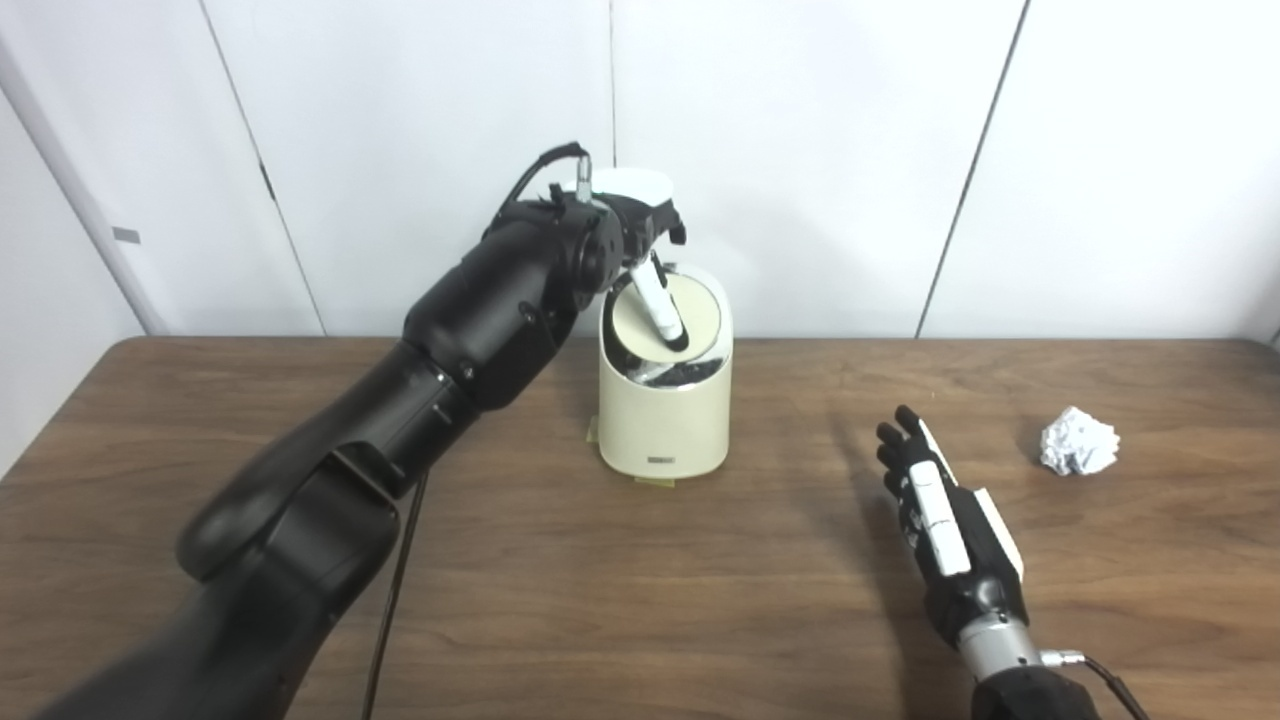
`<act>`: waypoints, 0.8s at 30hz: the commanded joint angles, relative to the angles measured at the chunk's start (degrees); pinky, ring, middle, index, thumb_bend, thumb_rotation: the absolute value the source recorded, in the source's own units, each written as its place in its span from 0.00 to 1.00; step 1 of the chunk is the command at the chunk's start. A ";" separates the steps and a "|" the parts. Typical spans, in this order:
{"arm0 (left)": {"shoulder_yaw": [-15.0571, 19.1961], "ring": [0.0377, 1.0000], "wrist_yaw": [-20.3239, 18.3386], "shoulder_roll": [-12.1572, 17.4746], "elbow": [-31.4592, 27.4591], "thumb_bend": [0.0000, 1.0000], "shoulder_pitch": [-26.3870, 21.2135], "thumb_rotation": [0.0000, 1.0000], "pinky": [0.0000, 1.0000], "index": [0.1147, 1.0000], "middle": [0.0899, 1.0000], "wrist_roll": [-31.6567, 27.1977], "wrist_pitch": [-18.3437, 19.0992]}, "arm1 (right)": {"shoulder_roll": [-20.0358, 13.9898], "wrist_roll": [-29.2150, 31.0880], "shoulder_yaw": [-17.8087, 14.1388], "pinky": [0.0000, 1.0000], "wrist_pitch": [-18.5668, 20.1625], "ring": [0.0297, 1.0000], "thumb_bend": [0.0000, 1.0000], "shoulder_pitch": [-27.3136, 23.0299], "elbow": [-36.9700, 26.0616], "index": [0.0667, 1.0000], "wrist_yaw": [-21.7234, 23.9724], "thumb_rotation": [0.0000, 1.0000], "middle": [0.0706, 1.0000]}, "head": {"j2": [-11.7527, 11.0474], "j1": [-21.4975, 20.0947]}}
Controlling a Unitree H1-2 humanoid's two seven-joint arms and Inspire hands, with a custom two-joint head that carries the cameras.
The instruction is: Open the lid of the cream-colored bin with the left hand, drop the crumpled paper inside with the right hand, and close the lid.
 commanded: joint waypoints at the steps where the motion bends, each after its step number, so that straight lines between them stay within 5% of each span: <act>1: 0.15 0.98 -0.55 0.80 -0.93 0.93 -1.46 0.14 0.84 0.91 0.99 0.17 0.13 | -0.06 0.21 -0.25 1.00 -1.19 0.97 0.66 -1.98 -2.31 0.98 0.08 0.90 0.95 | 0.07 -0.05; 5: 3.94 0.94 -1.81 1.00 -3.41 0.91 -1.35 0.19 0.73 0.91 0.98 -3.06 2.41 | 0.09 0.07 -0.18 1.00 -1.20 0.97 0.65 -2.04 -2.21 0.98 -0.05 0.91 0.96 | -0.17 -0.56; 8: 8.35 0.97 -4.39 1.35 -4.82 0.85 -1.51 0.17 0.87 0.92 0.98 -7.34 3.90 | 0.08 0.15 -0.33 0.99 -1.15 0.97 0.65 -1.98 -2.19 0.98 -0.14 0.91 0.95 | -0.16 -0.50; 14: 11.30 0.98 -5.84 3.75 -6.59 0.86 -2.54 0.19 0.92 0.91 0.96 -10.46 3.89 | -0.22 0.34 -0.35 1.00 -1.73 0.97 0.64 -1.86 -1.79 0.98 0.28 0.91 0.95 | -0.09 -0.53; 20: 18.97 0.93 -7.59 4.15 -9.39 0.80 -1.61 0.26 0.92 0.91 0.92 -11.74 4.05 | -0.31 0.49 -0.54 0.99 -1.52 0.97 0.65 -1.75 -1.59 0.98 0.22 0.90 0.95 | -0.02 -0.21; 24: 25.67 0.90 -4.82 3.36 -13.88 0.74 2.12 0.32 0.91 0.88 0.88 -12.25 4.05 | -0.49 0.51 -0.50 1.00 -1.89 0.97 0.64 -1.78 -1.17 0.98 0.42 0.91 0.95 | -0.03 -0.19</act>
